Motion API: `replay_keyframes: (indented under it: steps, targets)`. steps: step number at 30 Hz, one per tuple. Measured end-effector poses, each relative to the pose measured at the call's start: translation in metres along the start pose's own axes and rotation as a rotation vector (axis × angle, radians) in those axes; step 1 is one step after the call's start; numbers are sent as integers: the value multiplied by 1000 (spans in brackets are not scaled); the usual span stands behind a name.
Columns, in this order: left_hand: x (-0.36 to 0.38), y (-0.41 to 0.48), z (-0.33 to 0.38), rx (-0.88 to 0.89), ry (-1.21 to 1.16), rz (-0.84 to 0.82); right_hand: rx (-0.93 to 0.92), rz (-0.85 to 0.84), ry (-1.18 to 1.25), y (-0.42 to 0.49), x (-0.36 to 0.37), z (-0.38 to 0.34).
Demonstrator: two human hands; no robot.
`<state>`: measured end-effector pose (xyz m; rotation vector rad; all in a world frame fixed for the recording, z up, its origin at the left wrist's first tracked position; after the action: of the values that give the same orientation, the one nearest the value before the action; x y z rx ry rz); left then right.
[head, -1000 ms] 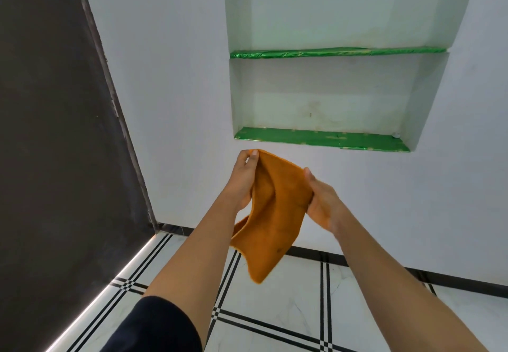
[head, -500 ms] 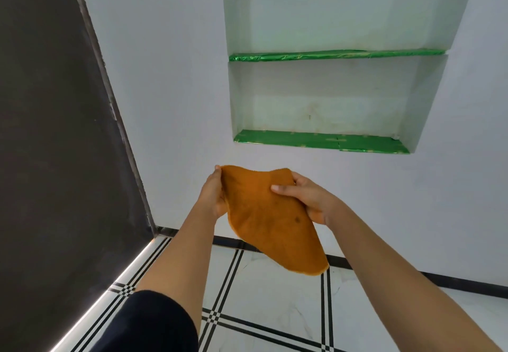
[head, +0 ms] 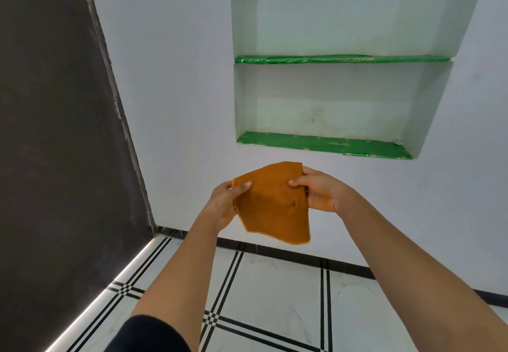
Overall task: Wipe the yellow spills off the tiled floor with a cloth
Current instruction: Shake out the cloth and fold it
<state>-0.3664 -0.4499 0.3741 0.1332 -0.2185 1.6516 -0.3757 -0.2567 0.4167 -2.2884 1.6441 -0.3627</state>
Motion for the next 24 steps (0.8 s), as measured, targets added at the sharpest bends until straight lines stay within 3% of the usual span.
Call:
replay_keyframes:
  steps: [6, 14, 19, 24]
  targets:
    - [2, -4, 29, 203, 65, 159, -52, 216, 42, -1, -12, -19]
    - [4, -16, 58, 400, 343, 260, -122, 281, -58, 2, -12, -28]
    - [8, -16, 67, 426, 602, 183, -166, 436, -323, 0, -22, -30]
    - [9, -12, 69, 408, 835, 63, -239, 402, -505, -4, -21, -37]
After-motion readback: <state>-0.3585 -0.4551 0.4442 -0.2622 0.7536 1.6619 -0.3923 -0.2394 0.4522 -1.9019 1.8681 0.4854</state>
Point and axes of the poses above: each hand's wrist, its own y-axis towards the middle knuckle, its own x-axis out of the palm, z = x × y, the point moved 7 cm from there along y, towards the middle knuckle, and after that the axes turned 6 degrees about x, right-handed, at the moved point
